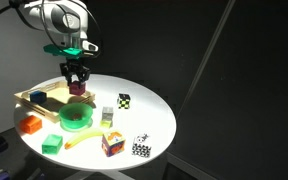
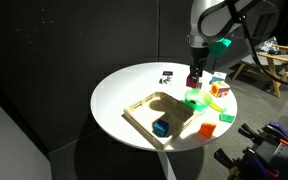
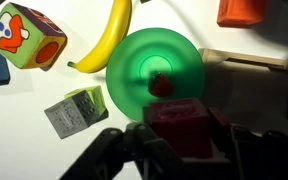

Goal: Remove the pink block from the crate and put it on the table

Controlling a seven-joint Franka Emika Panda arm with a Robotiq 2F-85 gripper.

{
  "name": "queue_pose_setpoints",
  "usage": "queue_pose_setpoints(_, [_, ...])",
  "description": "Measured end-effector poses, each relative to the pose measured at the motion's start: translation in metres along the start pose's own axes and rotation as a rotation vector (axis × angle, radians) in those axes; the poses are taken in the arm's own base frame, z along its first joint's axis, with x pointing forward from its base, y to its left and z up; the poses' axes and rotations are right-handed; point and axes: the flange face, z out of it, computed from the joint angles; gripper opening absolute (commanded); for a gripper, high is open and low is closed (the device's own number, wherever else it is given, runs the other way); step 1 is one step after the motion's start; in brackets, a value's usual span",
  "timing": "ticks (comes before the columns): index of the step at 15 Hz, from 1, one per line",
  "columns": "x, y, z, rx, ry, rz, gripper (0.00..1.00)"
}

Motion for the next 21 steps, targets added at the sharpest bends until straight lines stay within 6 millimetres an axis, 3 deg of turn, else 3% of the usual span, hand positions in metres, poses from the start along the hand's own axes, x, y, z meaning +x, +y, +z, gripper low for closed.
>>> queue_pose_setpoints(8, [0.006,0.016,0.014,0.005,-0.009,0.033,0.32])
queue_pose_setpoints(21, [0.043,0.031,0.028,0.001,0.013,0.100,0.32])
